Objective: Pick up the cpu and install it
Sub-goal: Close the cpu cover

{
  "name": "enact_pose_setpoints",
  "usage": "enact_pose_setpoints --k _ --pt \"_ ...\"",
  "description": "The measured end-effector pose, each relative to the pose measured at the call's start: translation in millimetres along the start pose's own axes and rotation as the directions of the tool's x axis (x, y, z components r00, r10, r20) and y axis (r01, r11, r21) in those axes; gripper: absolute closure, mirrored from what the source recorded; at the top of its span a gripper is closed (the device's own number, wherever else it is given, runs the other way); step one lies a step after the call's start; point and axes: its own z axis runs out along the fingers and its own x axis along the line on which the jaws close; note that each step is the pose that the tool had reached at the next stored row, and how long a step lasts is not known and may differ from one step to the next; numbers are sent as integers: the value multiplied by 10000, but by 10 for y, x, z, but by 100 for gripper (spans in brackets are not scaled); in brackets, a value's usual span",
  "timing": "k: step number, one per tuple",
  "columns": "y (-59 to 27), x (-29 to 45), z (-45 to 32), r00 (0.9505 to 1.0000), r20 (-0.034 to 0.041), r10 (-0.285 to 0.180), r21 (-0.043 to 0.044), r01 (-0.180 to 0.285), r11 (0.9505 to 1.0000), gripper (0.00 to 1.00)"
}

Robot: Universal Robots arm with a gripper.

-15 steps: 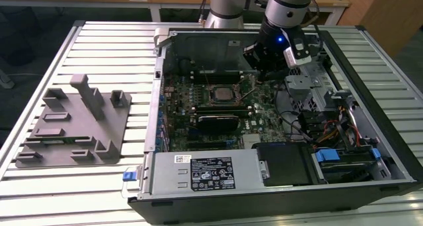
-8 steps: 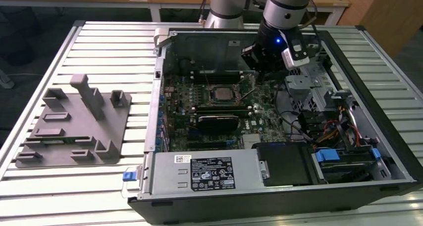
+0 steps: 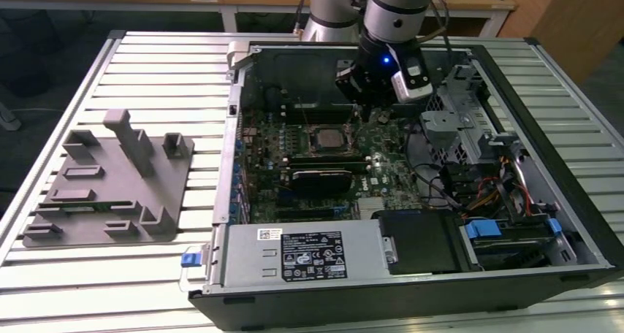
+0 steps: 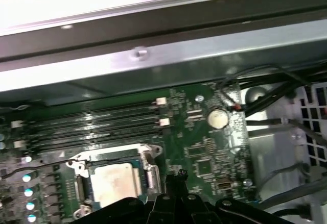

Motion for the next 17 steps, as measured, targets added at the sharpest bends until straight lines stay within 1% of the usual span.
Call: enact_pose_setpoints --k 2,5,10,15,16,17 --pt "-11 56 2 10000 3 0 -1 0 10000 89" --pt "-19 105 3 10000 3 -5 0 5 10000 89" --pt "-25 142 4 10000 2 -7 0 7 10000 89" --pt "-25 143 5 10000 2 -9 0 9 10000 89" --pt "-25 143 5 10000 -2 -8 1 8 10000 89" --pt "-25 143 10 10000 -30 -7 3 7 10000 89"
